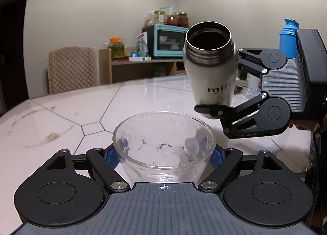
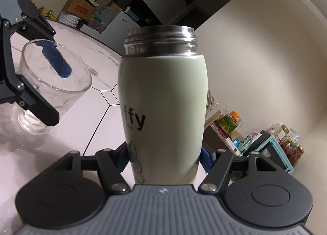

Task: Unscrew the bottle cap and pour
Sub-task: 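Lift the bottle with the right gripper and tilt it over the tumbler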

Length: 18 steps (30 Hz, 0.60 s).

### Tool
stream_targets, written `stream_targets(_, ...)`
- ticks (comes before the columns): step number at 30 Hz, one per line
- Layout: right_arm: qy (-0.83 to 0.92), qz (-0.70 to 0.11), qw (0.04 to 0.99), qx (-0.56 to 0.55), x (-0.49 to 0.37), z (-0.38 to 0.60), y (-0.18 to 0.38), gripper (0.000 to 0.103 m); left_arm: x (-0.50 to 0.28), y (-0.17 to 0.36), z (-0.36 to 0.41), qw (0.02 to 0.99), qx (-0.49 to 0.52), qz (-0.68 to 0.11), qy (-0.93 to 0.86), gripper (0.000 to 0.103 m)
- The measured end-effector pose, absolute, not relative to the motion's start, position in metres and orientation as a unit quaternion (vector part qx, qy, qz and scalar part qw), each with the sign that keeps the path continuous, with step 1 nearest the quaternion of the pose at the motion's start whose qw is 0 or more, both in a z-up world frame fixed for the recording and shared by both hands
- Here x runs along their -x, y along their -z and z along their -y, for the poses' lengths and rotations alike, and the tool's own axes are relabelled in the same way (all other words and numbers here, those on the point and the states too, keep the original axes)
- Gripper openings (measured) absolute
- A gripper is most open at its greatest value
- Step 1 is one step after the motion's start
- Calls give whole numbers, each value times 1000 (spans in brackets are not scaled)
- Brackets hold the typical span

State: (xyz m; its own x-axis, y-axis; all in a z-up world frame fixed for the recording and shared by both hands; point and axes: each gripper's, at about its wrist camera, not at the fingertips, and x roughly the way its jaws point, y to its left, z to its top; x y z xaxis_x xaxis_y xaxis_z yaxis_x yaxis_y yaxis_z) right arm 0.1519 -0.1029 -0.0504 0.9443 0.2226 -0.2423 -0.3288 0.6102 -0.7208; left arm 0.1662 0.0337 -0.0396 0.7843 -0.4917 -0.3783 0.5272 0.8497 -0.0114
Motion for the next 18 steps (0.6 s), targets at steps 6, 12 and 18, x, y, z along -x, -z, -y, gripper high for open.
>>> stream_targets(6,-154,-57,883,440,-149,100,54,70,-165,39,-34,943,-48,-187,270,86)
stream_targets(12,-154,-49,870,465,-148,97,58,70,-165,39,-33,943,-48,-187,270,86)
stream_targets(18,-154,-44,860,485,-148,94,63,70,-165,40,-33,943,-48,-187,270,86)
